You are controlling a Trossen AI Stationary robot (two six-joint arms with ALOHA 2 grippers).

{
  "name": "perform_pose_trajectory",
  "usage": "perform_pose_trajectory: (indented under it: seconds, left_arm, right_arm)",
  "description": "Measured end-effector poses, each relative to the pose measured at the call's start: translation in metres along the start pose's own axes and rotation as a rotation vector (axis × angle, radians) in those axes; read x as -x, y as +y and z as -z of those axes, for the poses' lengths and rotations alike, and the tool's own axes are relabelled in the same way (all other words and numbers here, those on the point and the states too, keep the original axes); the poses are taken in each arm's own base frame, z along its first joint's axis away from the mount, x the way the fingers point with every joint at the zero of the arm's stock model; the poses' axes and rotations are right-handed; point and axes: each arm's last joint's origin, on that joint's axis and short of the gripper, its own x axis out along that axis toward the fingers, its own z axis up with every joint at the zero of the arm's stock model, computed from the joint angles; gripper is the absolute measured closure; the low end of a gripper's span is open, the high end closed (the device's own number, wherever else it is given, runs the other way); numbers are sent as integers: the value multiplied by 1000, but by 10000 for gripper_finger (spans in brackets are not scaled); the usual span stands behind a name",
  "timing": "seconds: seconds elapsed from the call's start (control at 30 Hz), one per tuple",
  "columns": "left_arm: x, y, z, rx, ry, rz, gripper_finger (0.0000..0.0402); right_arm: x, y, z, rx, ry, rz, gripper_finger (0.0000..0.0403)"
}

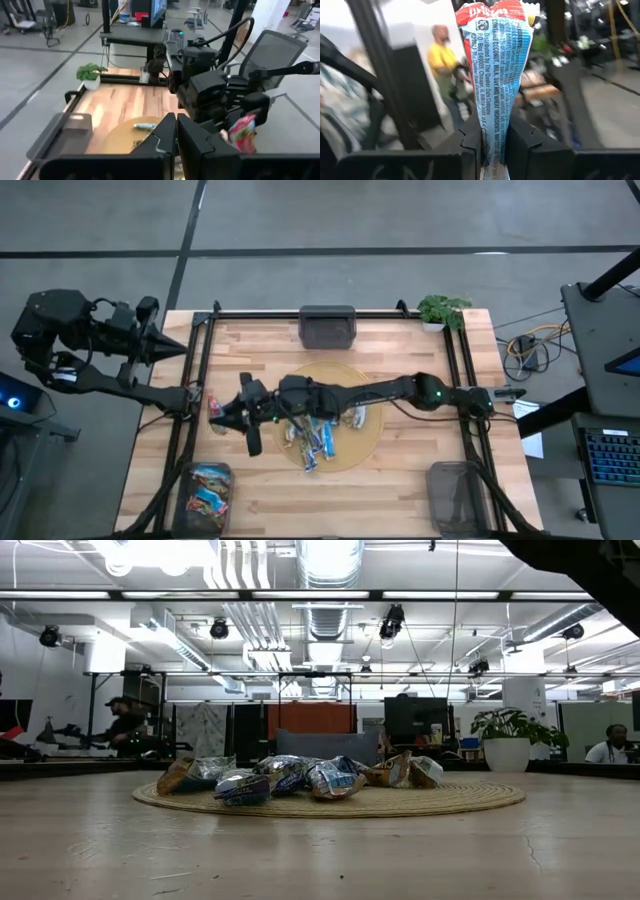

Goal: Pick and place Granola Bars by type
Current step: Put the red granola bar into the left black bin

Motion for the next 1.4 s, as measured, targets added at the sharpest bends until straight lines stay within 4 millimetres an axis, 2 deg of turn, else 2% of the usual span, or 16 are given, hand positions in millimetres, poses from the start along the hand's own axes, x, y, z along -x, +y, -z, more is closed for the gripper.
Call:
perform_pose_trajectory:
  seconds: [0.23,0.37,0.53,0.67,1.03,1.17,1.4]
  left_arm:
    - [-4,0,-5,-22,-29,0,402]
    - [-8,0,-6,-22,-22,0,402]
    - [-20,0,-14,8,-51,-15,398]
    - [-31,-1,-21,-11,-69,-15,371]
    - [-55,0,-23,-8,-5,-29,237]
    - [-66,0,-24,-3,18,-31,218]
    - [-80,0,-25,-2,54,-34,215]
  right_arm:
    - [22,-16,-37,131,200,112,356]
    - [34,-22,-62,185,213,142,356]
    - [46,-29,-84,198,221,173,356]
    - [49,-34,-88,200,235,190,356]
    - [56,-33,-102,226,231,194,356]
    - [58,-35,-105,228,224,200,356]
    - [58,-35,-105,229,223,200,356]
